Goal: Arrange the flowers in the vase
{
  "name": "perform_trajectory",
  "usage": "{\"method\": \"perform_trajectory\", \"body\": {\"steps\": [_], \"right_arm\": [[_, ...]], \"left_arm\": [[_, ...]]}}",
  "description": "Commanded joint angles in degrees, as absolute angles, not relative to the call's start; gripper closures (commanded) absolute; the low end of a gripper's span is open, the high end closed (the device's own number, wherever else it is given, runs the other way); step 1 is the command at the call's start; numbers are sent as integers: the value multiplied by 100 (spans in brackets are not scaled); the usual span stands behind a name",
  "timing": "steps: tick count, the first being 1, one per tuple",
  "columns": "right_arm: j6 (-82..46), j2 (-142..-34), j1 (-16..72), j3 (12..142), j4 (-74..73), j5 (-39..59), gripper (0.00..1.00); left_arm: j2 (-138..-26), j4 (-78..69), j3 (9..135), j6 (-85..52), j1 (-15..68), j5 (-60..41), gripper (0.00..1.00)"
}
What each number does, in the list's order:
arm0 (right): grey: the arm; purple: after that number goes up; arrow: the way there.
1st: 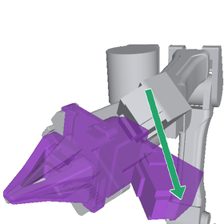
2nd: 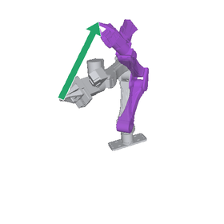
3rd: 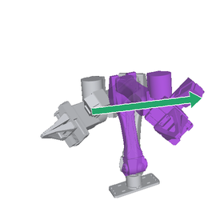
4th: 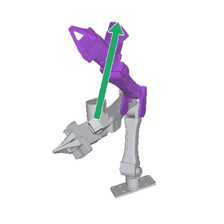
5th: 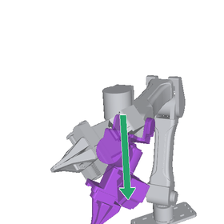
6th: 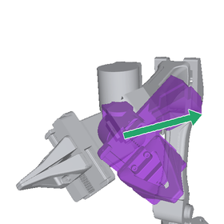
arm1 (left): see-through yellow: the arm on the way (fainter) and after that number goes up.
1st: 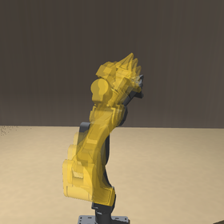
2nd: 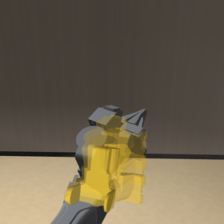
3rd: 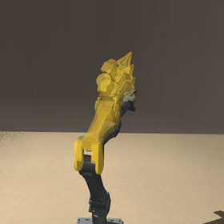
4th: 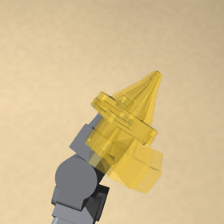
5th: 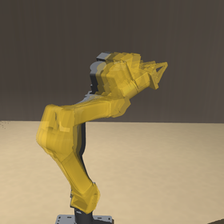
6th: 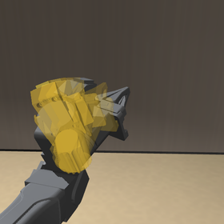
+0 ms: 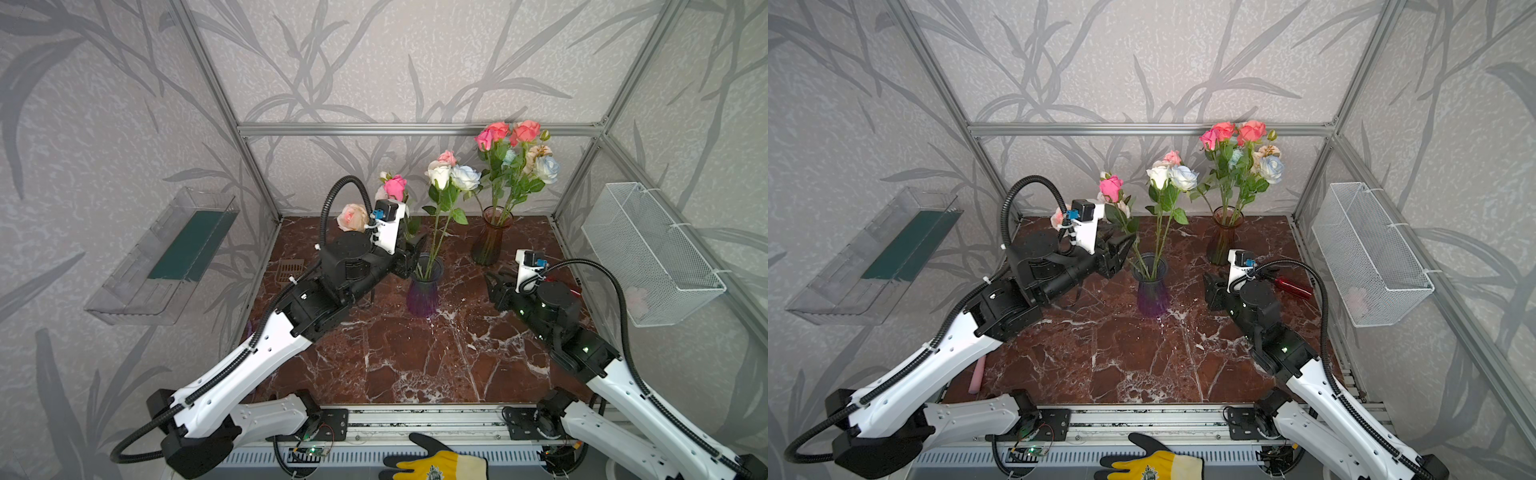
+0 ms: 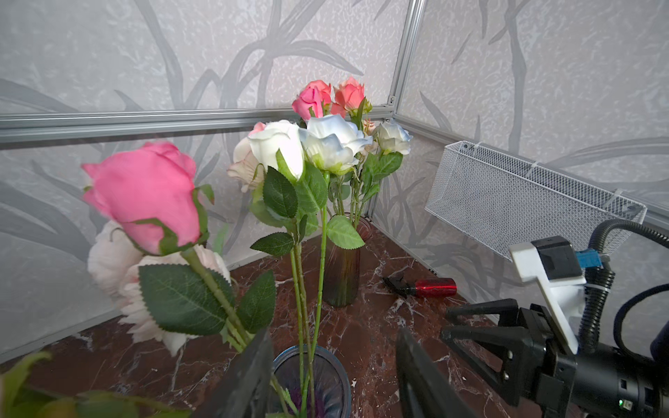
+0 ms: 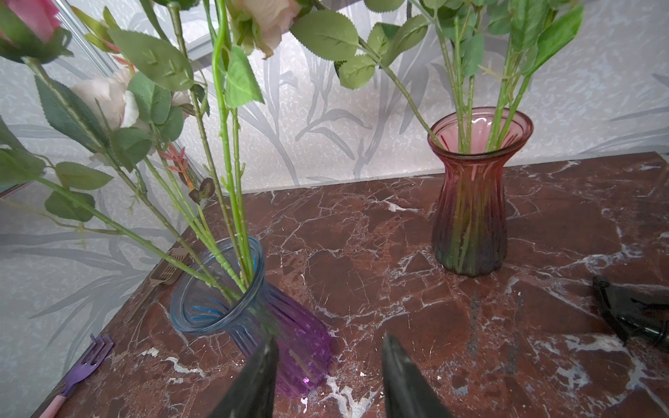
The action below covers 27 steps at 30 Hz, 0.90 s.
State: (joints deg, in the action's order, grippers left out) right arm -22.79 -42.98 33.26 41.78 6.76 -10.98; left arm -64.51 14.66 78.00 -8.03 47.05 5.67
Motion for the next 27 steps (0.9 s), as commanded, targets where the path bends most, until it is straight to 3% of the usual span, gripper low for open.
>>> {"method": "perform_trajectory", "body": {"steps": [1, 2, 3, 9, 10, 13, 17, 19, 25, 27], "right_arm": [[-1990, -4239, 3296, 4669, 891, -1013, 51], [-1901, -4206, 3296, 4776, 985, -1034, 48], [-1852, -4164, 3299, 4844, 1062, -1087, 39], [-1290, -3734, 3308, 4887, 1401, -1080, 9], [-1373, -3653, 3302, 4823, 1441, -1183, 1], [-1618, -3322, 3302, 4370, 1147, -1496, 1], [-1139, -3157, 3301, 4216, 1438, -1824, 1], [-933, -3203, 3306, 4226, 1665, -2189, 1], [698, -2602, 3299, 2929, 406, -1850, 1], [713, -2389, 3303, 2336, -354, -2302, 1]], "left_arm": [[-6145, 2437, 8135, -533, 4712, 833, 35], [-6031, 2654, 8173, -544, 4712, 965, 23], [-5915, 2785, 8147, -558, 4717, 1152, 3], [-4576, 3103, 6864, -1163, 4711, 2655, 1], [-4343, 3141, 6618, -1254, 4713, 2825, 1], [-3918, 3355, 6161, -1404, 4711, 3211, 1], [-3750, 3682, 5598, -1594, 4713, 4835, 1], [-3629, 3588, 5373, -1435, 4711, 5151, 1], [-2840, 1237, 3825, 207, 4678, 5024, 1], [-2566, 380, 3258, 542, 4597, 5269, 1]]}}
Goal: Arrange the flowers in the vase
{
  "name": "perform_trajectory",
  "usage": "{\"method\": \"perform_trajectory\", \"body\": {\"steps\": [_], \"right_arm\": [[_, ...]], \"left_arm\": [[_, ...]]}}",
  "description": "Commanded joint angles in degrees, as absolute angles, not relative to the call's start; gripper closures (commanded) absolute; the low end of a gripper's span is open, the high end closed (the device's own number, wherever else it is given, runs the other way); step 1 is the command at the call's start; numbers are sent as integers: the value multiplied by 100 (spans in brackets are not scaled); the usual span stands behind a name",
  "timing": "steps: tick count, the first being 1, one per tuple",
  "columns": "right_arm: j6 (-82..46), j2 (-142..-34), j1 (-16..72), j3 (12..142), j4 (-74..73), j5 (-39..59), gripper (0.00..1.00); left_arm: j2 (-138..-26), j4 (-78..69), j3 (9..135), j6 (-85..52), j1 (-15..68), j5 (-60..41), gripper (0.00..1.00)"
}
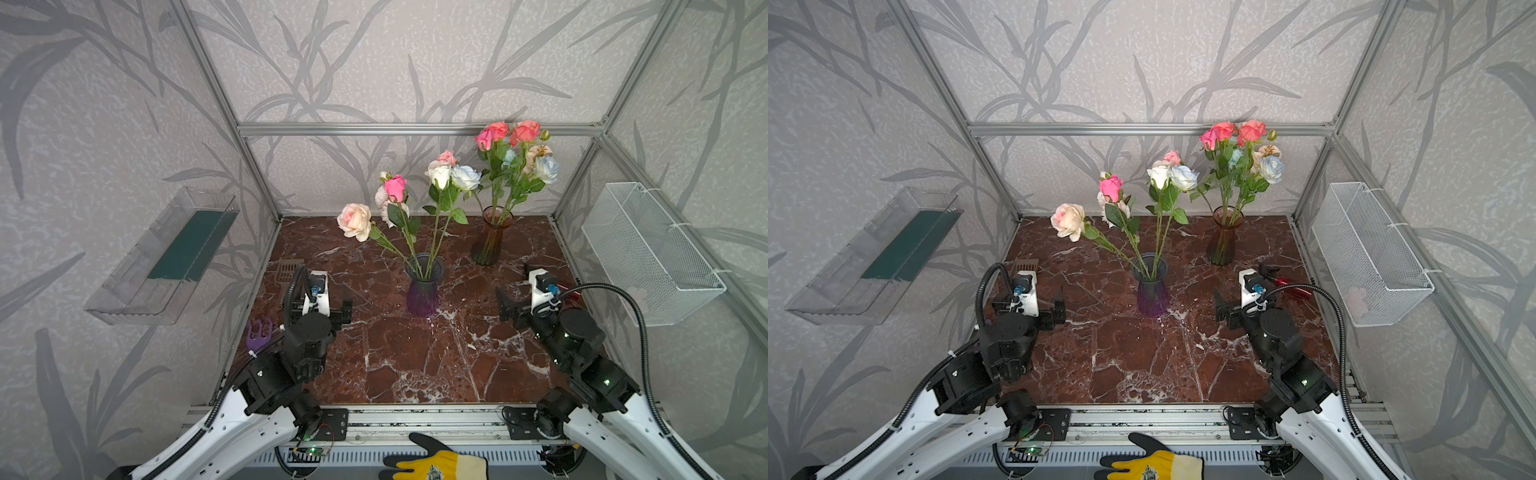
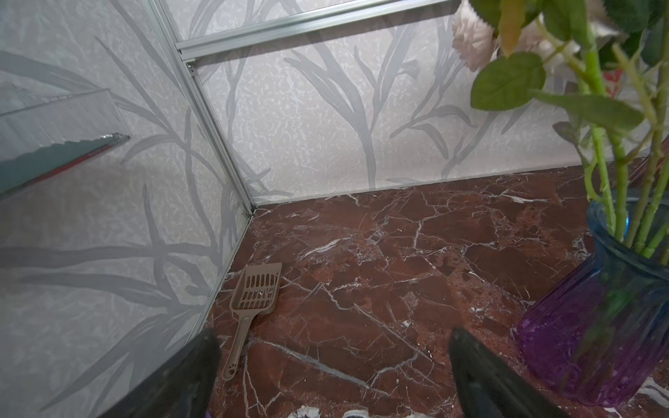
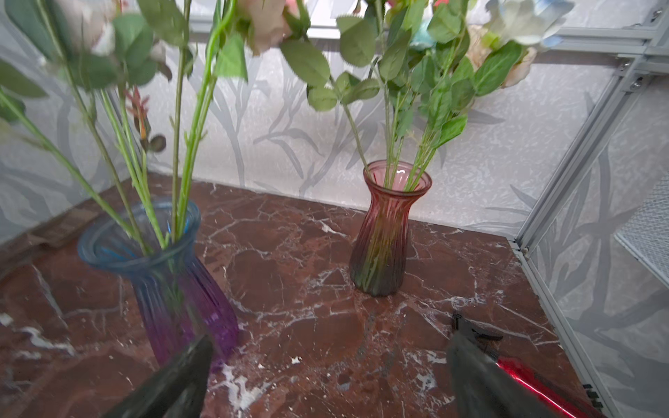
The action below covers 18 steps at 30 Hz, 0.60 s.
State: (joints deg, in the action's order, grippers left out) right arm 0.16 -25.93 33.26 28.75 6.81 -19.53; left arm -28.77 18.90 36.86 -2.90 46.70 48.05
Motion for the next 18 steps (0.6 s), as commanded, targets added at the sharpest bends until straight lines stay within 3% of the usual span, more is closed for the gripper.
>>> {"method": "perform_trajectory", "body": {"steps": [1, 4, 11, 18], "right_arm": [[768, -2336, 3304, 2033, -809, -2578, 1], [1370, -2535, 3296, 1571, -1646, -2575, 1], [1887, -3800, 3146, 1703, -2872, -2654, 1], [2239, -4949, 2351, 1576, -4093, -1688, 1]], "left_arm": [[-2532, -156, 2904, 812, 4492, 5163, 1], [-2273, -858, 2329, 698, 4040, 4839, 1], [-3330, -923, 2359, 12, 2306, 3423, 1], [-4731, -2986, 1814, -48, 1654, 3840, 1]]}}
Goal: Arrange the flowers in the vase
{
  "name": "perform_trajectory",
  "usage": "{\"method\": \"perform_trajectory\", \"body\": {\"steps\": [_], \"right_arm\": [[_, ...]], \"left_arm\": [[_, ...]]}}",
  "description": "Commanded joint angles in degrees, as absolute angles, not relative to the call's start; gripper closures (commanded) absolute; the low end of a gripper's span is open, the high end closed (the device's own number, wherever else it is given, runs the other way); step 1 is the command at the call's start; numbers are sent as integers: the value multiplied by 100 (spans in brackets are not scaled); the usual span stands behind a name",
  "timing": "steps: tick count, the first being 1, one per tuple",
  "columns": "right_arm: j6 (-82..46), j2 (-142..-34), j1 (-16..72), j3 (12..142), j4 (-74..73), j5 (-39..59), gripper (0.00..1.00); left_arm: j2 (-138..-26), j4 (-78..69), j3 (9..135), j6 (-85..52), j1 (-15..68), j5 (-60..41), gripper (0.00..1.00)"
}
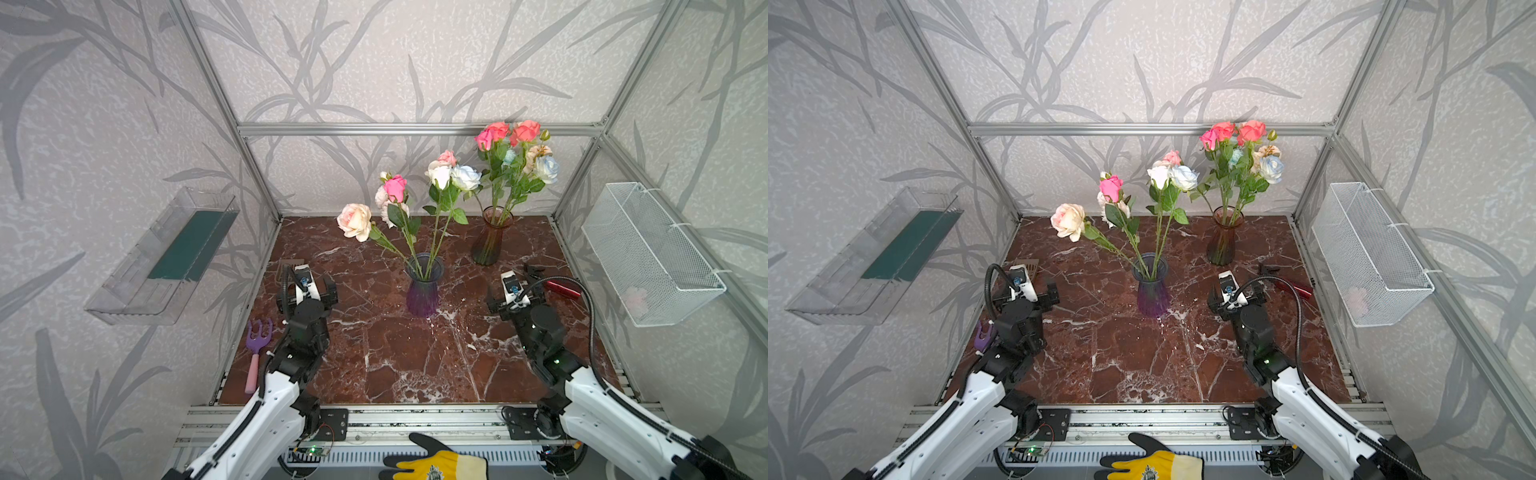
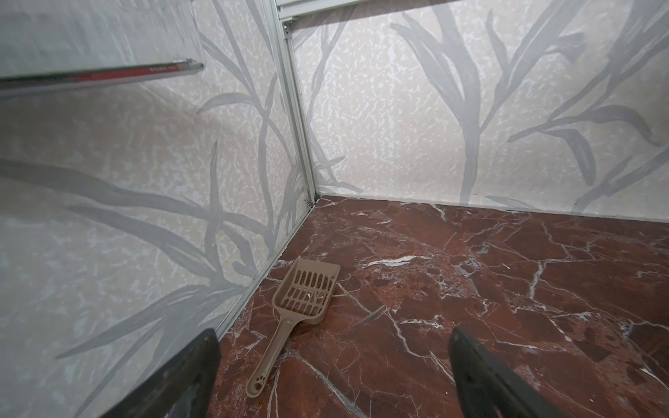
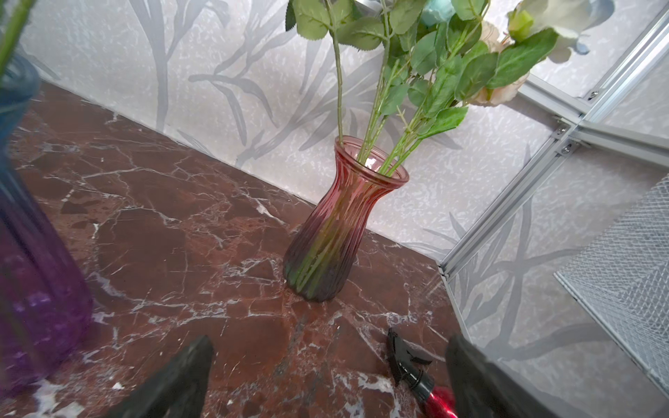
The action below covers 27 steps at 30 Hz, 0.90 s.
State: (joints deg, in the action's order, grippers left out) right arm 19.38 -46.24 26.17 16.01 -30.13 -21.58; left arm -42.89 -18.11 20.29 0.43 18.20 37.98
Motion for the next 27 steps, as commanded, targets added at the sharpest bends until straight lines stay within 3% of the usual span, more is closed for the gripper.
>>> {"method": "perform_trajectory", "body": {"steps": [1, 9, 17, 21, 25, 27], "right_arm": [[2114, -5211, 2206, 1503, -4486, -1689, 1], [1654, -6636, 1672, 1194, -5801, -1743, 1], [1461, -7554, 1450, 1281, -6622, -1930, 1], [1410, -7286, 1424, 1222, -6229, -1439, 1], [1139, -6952, 1335, 1589, -4546, -1244, 1], [752, -7469, 1031, 1487, -5148, -941, 1]], "left_arm": [[-5147, -3236, 1804, -53, 1576, 3908, 1], [-7672, -6283, 1388, 348, 1133, 3799, 1], [-9483, -7852, 1352, 300, 599, 2391, 1], [-9222, -6977, 1579, 130, 533, 2312, 1], [-9103, -6022, 1971, -28, 353, 2062, 1], [-9088, -5993, 1976, -47, 333, 2032, 1]]}}
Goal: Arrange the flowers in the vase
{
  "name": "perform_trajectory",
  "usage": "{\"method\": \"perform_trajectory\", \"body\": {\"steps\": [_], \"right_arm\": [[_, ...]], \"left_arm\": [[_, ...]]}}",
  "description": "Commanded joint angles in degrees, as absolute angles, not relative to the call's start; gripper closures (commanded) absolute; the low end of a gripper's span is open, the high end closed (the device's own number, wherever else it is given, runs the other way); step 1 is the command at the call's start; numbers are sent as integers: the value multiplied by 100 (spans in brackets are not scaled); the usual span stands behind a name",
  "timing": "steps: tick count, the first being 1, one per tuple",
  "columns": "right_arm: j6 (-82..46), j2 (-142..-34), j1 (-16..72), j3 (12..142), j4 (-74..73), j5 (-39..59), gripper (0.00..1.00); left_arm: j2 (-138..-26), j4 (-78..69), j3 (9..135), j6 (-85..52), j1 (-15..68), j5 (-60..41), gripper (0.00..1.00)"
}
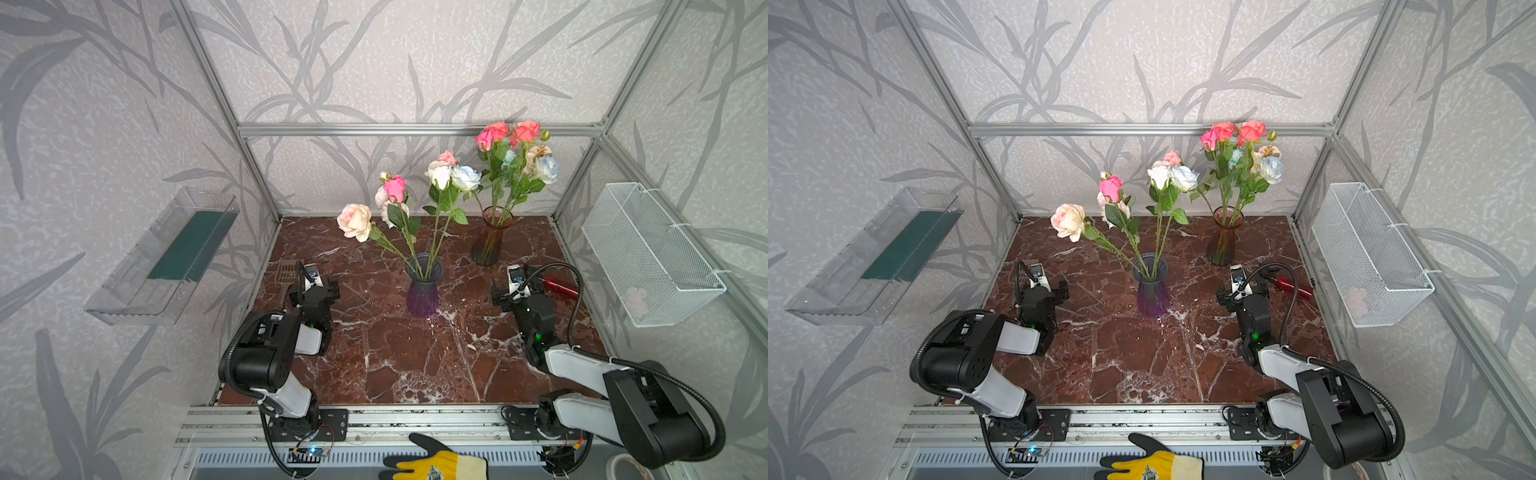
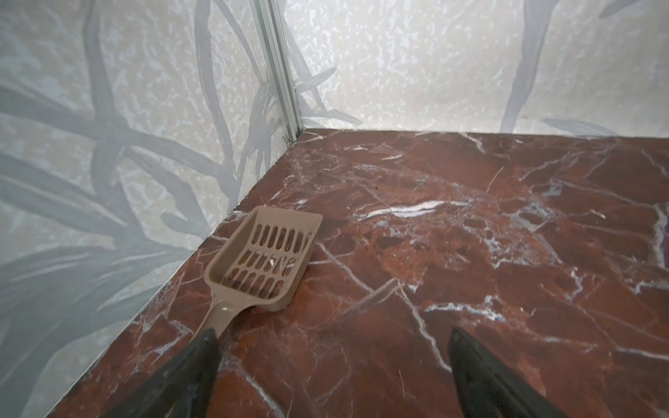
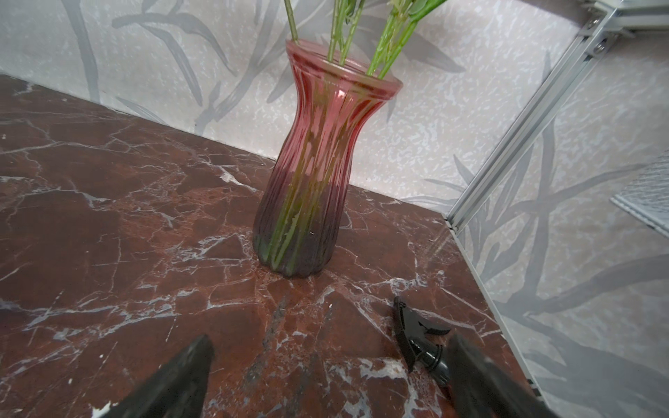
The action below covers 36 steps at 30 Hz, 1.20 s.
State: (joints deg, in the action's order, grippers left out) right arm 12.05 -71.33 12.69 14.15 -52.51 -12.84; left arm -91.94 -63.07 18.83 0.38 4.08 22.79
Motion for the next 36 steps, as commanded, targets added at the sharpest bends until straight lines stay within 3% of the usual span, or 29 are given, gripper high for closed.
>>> {"method": "perform_trajectory", "body": {"steps": [1, 3, 8, 11, 36], "right_arm": [[512, -7937, 907, 1278, -6152, -850, 1], [547, -9037, 879, 851, -7891, -752, 1], [623, -8965, 742, 2119, -5465, -135, 1], [361, -9076, 675, 2125, -5646, -617, 1], [367, -9084, 686, 2109, -5696, -660, 1]], "left_arm": [[-9096, -6052, 1950, -29, 334, 2030, 1], [-9095, -6113, 1912, -25, 333, 2003, 1], [-9097, -6003, 1979, -52, 326, 2050, 1], [-9097, -5996, 1974, -52, 330, 2050, 1], [-9088, -5971, 1987, -51, 320, 2039, 1]]}}
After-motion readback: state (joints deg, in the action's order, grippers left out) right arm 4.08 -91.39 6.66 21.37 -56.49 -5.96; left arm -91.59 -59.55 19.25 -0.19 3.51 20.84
